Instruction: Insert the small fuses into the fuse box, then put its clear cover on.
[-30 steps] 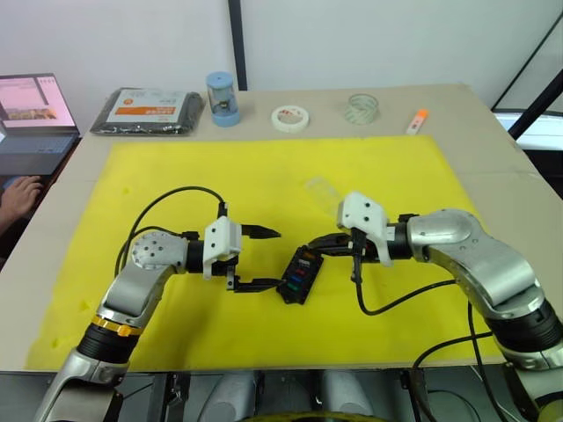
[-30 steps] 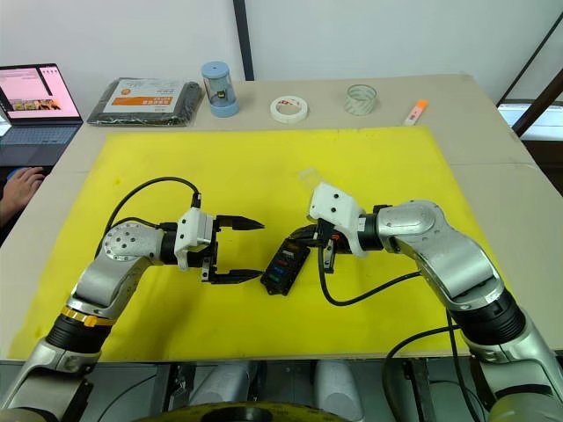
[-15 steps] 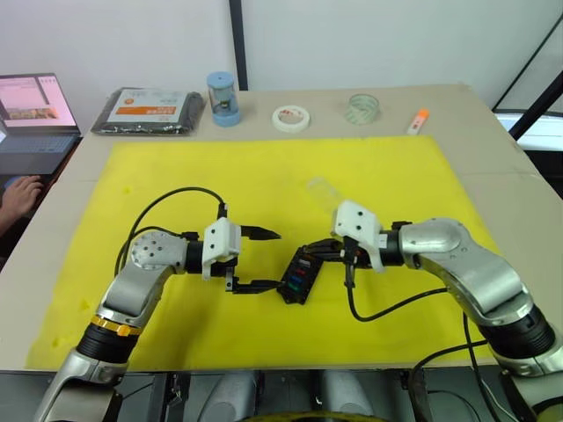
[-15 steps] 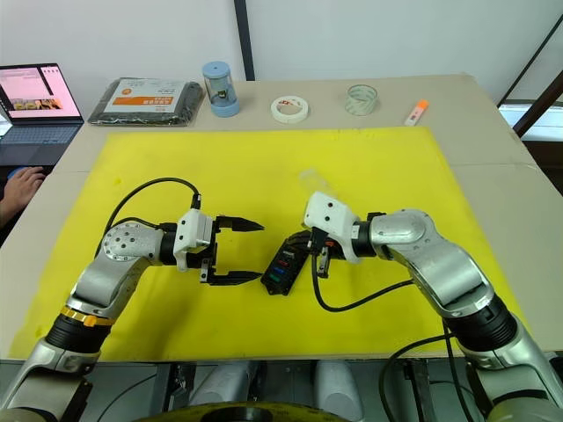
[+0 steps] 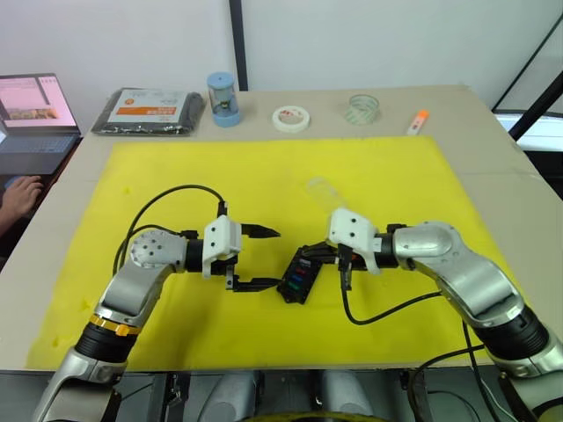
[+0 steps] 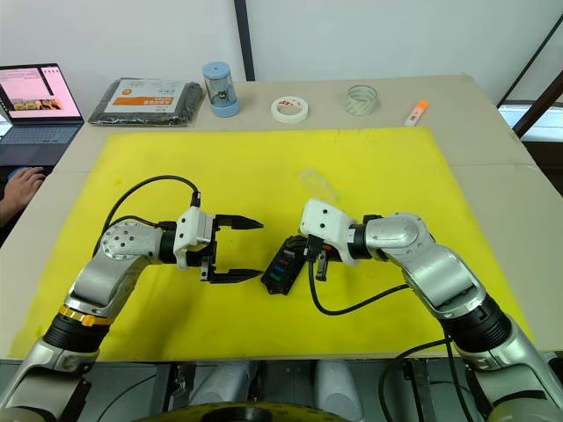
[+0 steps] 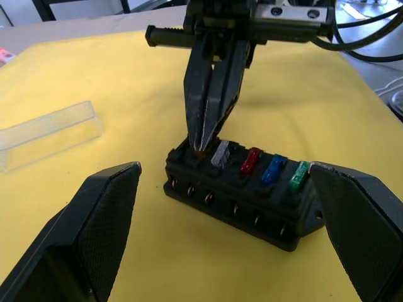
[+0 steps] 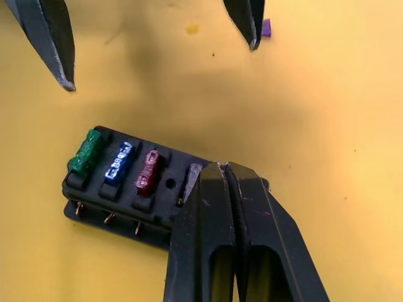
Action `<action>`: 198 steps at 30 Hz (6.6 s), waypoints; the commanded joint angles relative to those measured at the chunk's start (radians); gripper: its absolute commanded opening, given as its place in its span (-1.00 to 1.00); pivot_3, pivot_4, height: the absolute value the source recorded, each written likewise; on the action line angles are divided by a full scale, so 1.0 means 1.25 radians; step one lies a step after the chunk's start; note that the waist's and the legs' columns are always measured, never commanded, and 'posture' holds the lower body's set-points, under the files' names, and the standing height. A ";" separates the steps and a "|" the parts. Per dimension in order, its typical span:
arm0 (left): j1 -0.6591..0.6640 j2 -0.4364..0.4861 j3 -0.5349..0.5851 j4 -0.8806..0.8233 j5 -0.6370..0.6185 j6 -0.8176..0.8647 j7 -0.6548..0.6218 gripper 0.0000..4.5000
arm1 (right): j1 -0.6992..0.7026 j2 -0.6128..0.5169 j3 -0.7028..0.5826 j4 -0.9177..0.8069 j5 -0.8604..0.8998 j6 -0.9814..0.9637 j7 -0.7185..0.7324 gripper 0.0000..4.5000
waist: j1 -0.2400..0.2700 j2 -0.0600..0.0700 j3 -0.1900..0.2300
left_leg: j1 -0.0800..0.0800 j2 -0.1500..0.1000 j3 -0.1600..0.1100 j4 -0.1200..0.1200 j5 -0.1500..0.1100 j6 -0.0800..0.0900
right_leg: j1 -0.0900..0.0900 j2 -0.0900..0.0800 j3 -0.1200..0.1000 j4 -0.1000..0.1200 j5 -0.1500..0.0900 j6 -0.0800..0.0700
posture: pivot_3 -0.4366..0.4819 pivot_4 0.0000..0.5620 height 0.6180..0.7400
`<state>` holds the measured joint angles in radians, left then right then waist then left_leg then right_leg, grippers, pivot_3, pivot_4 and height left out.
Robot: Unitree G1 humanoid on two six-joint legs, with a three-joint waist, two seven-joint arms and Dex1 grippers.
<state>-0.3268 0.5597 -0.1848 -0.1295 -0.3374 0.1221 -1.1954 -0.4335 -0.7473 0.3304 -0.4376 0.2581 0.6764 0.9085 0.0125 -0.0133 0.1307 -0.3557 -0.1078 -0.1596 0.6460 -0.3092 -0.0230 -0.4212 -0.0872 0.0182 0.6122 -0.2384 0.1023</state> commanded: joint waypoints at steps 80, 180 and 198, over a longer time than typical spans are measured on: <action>-0.310 0.126 0.370 0.560 -0.441 1.139 0.281 1.00 | -0.090 0.084 -0.112 -0.068 0.092 -0.087 -0.018 0.97 | -0.020 -0.001 0.001 | -0.001 0.000 -0.001 0.000 0.001 -0.001 | -0.004 0.003 0.000 0.003 0.000 0.000 | -0.05 -0.47 1.00; -0.219 0.035 0.060 -0.071 -0.065 0.113 0.010 -1.00 | -0.156 -0.052 -0.148 -0.060 0.178 0.024 0.056 -0.24 | -0.015 -0.001 0.000 | -0.001 0.000 0.000 0.000 0.000 0.000 | -0.002 0.000 0.000 0.000 0.000 0.000 | -0.05 -0.47 1.00; -0.161 0.052 0.053 -0.102 -0.053 0.080 0.010 -1.00 | -0.150 -0.019 -0.151 -0.080 0.189 0.027 0.037 -0.24 | -0.015 -0.001 0.000 | -0.001 0.000 0.000 0.000 0.000 0.000 | -0.002 0.000 0.000 0.001 0.000 0.000 | -0.05 -0.47 1.00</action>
<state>-0.5198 0.6178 -0.1294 -0.2433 -0.4029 0.2459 -1.1798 -0.6067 -0.7745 0.1568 -0.5050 0.4857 0.7142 0.9593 -0.0066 -0.0142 0.1302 -0.3570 -0.1078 -0.1592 0.6460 -0.3090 -0.0235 -0.4236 -0.0873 0.0186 0.6129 -0.2381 0.1021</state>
